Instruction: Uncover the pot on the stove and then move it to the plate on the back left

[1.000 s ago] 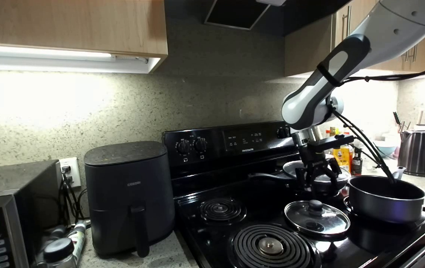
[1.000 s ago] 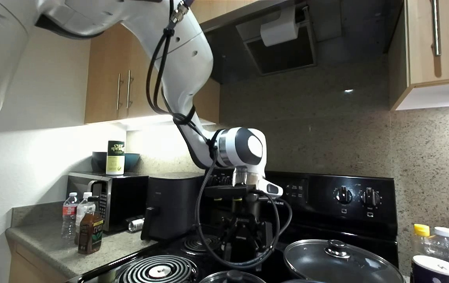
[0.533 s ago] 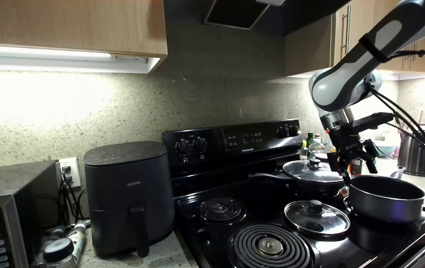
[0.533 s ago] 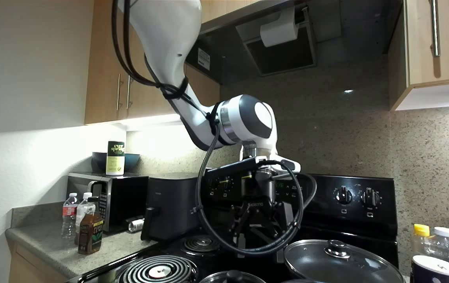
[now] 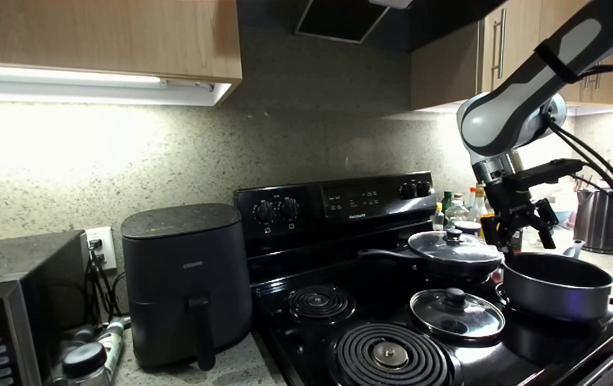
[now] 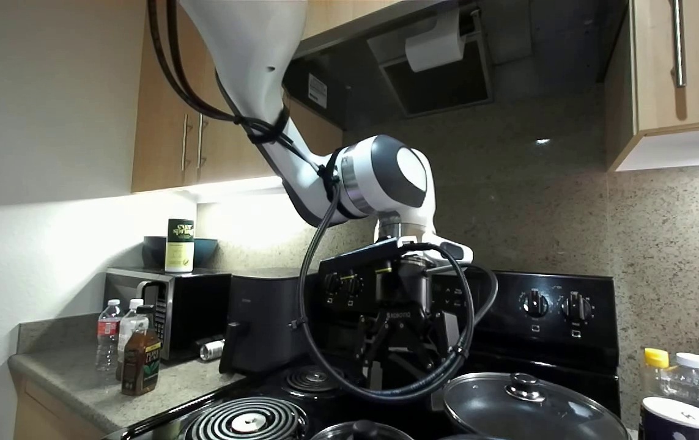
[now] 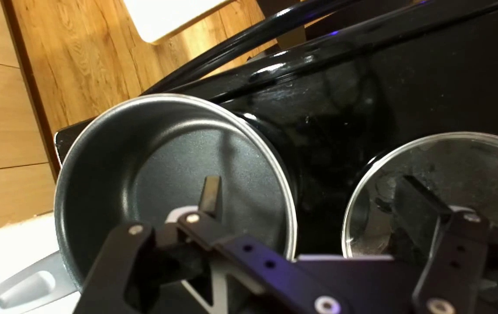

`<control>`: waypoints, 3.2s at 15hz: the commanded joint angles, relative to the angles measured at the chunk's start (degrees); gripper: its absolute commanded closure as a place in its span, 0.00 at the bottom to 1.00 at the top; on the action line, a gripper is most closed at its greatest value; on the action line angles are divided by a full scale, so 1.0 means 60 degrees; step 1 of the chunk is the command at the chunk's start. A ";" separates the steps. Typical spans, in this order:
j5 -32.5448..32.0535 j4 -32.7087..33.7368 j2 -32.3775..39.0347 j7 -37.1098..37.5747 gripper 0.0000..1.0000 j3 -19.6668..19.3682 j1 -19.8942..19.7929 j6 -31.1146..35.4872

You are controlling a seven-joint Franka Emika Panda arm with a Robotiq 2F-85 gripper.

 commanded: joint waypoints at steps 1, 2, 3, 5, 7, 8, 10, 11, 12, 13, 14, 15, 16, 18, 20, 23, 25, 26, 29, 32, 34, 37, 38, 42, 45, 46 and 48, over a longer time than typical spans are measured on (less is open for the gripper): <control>0.0473 0.0226 0.0275 0.0240 0.00 -0.0077 -0.0290 0.0007; 0.0729 0.0230 0.0365 0.0545 0.00 -0.0243 -0.0463 0.0312; 0.0934 0.0278 0.0448 0.0590 0.00 -0.0378 -0.0589 0.0341; 0.1275 0.0352 0.0662 0.0680 0.00 -0.0716 -0.0931 0.0460; 0.1504 0.0434 0.0863 0.0788 0.00 -0.1095 -0.1320 0.0601; 0.1610 0.0491 0.0961 0.0830 0.00 -0.1293 -0.1520 0.0664; 0.1858 0.0636 0.1101 0.1020 0.00 -0.1604 -0.1835 0.0722; 0.2016 0.0732 0.1173 0.1147 0.00 -0.1742 -0.1976 0.0734; 0.2200 0.0832 0.1228 0.1350 0.00 -0.1832 -0.2065 0.0708; 0.2378 0.0825 0.1182 0.1679 0.00 -0.1867 -0.2101 0.0741; 0.1981 0.0729 0.1086 0.1100 0.00 -0.1820 -0.2056 0.0605; 0.2087 0.0785 0.1107 0.1245 0.00 -0.1868 -0.2117 0.0605; 0.2132 0.0821 0.1119 0.1337 0.00 -0.1885 -0.2127 0.0605; 0.2151 0.0842 0.1132 0.1479 0.00 -0.1874 -0.2107 0.0604; 0.2153 0.0843 0.1142 0.1491 0.00 -0.1871 -0.2102 0.0604; 0.2154 0.0843 0.1147 0.1491 0.00 -0.1871 -0.2102 0.0604; 0.2275 0.0980 0.1526 0.1442 0.00 -0.1964 -0.2192 0.0570; 0.2288 0.1014 0.1672 0.1399 0.00 -0.2009 -0.2227 0.0589; 0.2463 0.1145 0.2043 0.1252 0.00 -0.2154 -0.2316 0.0542; 0.2764 0.1383 0.2469 0.1102 0.08 -0.2249 -0.2451 0.0437; 0.3220 0.1609 0.2751 0.0935 0.33 -0.2272 -0.2555 0.0305; 0.4031 0.1956 0.3096 0.0565 0.53 -0.2259 -0.2736 0.0030; 0.4209 0.2080 0.3222 0.0499 0.60 -0.2251 -0.2783 -0.0069; 0.4668 0.2451 0.3487 0.0474 0.87 -0.2221 -0.2878 -0.0355; 0.4733 0.2654 0.3597 0.0551 0.99 -0.2213 -0.2886 -0.0551; 0.4738 0.2733 0.3644 0.0528 1.00 -0.2209 -0.2890 -0.0717; 0.4648 0.2763 0.3537 0.0698 0.98 -0.2240 -0.2851 -0.0914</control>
